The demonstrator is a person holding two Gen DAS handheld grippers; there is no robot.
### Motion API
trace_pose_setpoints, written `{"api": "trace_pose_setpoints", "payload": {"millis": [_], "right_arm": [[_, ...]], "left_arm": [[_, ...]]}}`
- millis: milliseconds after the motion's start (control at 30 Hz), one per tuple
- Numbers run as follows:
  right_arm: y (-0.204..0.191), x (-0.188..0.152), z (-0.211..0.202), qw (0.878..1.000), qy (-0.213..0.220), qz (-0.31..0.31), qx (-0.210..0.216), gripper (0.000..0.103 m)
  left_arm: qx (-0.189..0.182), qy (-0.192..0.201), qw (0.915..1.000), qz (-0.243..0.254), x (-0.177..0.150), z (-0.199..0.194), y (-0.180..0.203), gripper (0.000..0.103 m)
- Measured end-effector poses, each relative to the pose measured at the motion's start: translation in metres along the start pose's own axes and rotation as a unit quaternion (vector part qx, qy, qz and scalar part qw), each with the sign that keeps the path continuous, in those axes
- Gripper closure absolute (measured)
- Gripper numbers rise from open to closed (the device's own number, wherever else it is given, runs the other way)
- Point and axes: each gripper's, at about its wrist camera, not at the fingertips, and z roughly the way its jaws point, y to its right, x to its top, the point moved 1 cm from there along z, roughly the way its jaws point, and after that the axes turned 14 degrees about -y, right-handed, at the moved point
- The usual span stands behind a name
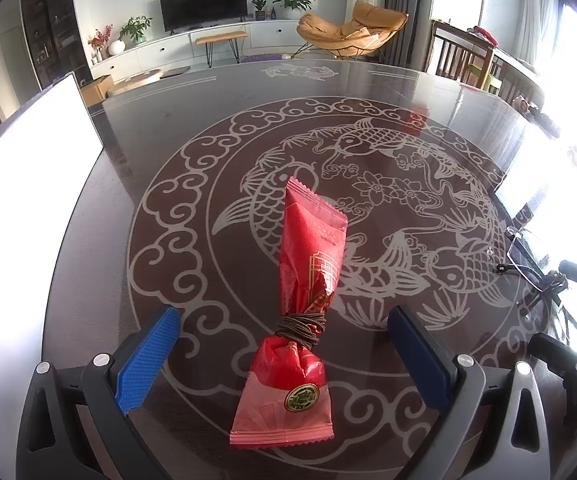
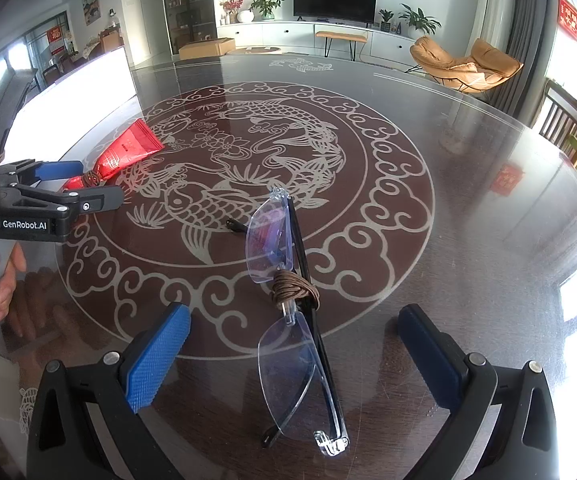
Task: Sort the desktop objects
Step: 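Lift the red packet with the left gripper while the right lifts the glasses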
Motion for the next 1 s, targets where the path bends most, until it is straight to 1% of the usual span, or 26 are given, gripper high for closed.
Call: {"api": "trace_pose_setpoints", "payload": {"millis": [200,300,333,433,500,567,600,633,700,767,867,900,933,967,1000], "right_arm": [[0.000,0.000,0.000,1.000,0.000,0.000,0.000,0.000],[0.000,0.000,0.000,1.000,0.000,0.000,0.000,0.000],[0.000,0.000,0.000,1.000,0.000,0.000,0.000,0.000],[0.000,0.000,0.000,1.000,0.000,0.000,0.000,0.000],[0.000,0.000,0.000,1.000,0.000,0.000,0.000,0.000],[0.000,0.000,0.000,1.000,0.000,0.000,0.000,0.000],[0.000,0.000,0.000,1.000,0.000,0.000,0.000,0.000],[0.000,0.000,0.000,1.000,0.000,0.000,0.000,0.000],[0.000,0.000,0.000,1.000,0.000,0.000,0.000,0.000],[0.000,0.000,0.000,1.000,0.000,0.000,0.000,0.000],[0.000,0.000,0.000,1.000,-0.001,0.000,0.003,0.000],[0.001,0.002,0.001,1.000,-0.012,-0.008,0.009,0.000],[0.002,0.007,0.002,0.999,-0.034,-0.023,0.018,0.000],[0.007,0.013,0.001,0.997,-0.067,-0.029,0.037,0.000],[0.012,0.018,0.000,0.994,-0.089,-0.025,0.057,0.001]], "left_arm": [[0.004,0.000,1.0000,-0.004,-0.001,-0.001,-0.001,0.000],[0.011,-0.005,0.9996,-0.024,-0.012,-0.005,-0.001,0.000],[0.011,-0.010,0.9996,-0.024,-0.013,-0.005,0.000,0.000],[0.002,-0.028,0.9996,0.003,-0.009,-0.006,0.006,0.000],[-0.003,-0.049,0.9984,0.027,0.000,-0.004,0.007,0.000],[-0.008,-0.065,0.9972,0.036,0.009,-0.002,0.007,0.001],[-0.008,-0.059,0.9976,0.035,0.011,-0.004,0.007,0.014],[-0.008,-0.051,0.9980,0.035,0.013,-0.008,0.009,0.023],[-0.010,-0.040,0.9986,0.034,0.014,-0.014,0.011,0.064],[-0.012,-0.037,0.9987,0.033,0.012,-0.018,0.012,0.083],[-0.019,-0.034,0.9989,0.027,-0.001,-0.024,0.008,0.084],[-0.024,-0.032,0.9990,0.022,-0.009,-0.027,0.005,0.084],[-0.028,-0.030,0.9990,0.020,-0.015,-0.029,0.002,0.084],[-0.032,-0.027,0.9989,0.020,-0.024,-0.031,0.002,0.084],[-0.034,-0.025,0.9989,0.022,-0.029,-0.033,0.004,0.084]]}}
